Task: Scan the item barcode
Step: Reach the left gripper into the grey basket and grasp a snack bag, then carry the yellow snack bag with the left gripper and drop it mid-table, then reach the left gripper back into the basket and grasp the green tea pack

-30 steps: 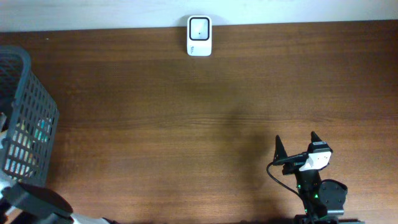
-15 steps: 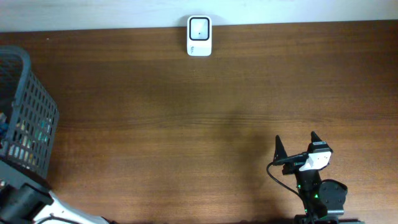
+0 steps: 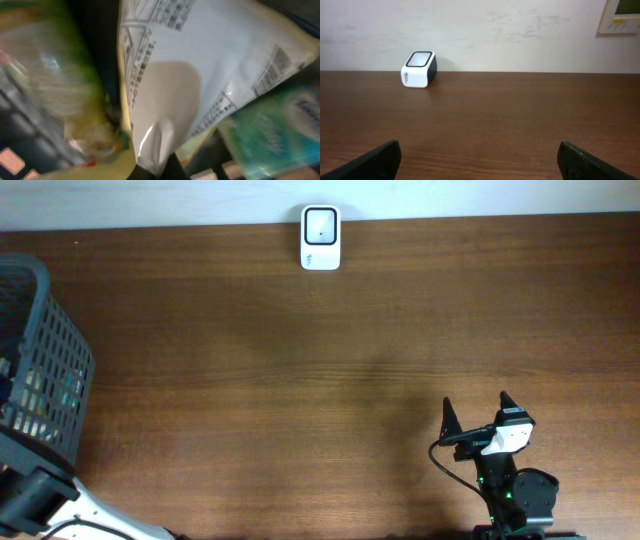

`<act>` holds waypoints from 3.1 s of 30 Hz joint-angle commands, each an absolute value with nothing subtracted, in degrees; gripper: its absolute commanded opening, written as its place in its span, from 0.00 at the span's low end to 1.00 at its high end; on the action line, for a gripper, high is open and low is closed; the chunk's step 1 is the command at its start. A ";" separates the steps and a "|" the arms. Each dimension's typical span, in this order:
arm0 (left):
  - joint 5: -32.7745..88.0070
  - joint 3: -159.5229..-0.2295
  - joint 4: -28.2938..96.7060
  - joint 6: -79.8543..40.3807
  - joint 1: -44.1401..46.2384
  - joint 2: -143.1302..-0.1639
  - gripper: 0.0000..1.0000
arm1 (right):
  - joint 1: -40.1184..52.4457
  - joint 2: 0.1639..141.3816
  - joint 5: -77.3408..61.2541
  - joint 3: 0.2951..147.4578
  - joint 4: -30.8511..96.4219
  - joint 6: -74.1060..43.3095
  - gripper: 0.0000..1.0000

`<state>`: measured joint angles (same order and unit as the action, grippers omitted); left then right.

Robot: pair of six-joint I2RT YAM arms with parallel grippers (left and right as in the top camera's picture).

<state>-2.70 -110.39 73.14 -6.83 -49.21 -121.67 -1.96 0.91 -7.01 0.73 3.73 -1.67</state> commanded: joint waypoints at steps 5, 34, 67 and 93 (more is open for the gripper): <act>18.81 -135.35 77.87 -6.96 -48.71 -109.25 0.00 | -2.28 0.51 -7.31 0.32 3.86 -2.15 0.99; -8.75 -100.49 49.10 -19.84 15.33 -90.43 0.89 | -2.28 0.51 -7.31 0.32 3.86 -2.15 0.99; -16.71 -97.12 67.09 -27.38 -50.37 -106.39 0.93 | -2.28 0.51 -7.31 0.32 3.86 -2.15 0.99; -2.00 -89.10 50.41 -19.18 -55.88 -107.37 0.00 | -2.28 0.51 -7.29 0.32 3.86 -2.15 0.99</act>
<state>-10.81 -85.78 49.95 -19.27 -55.59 -112.84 -1.96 0.91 -7.03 0.73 3.70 -1.74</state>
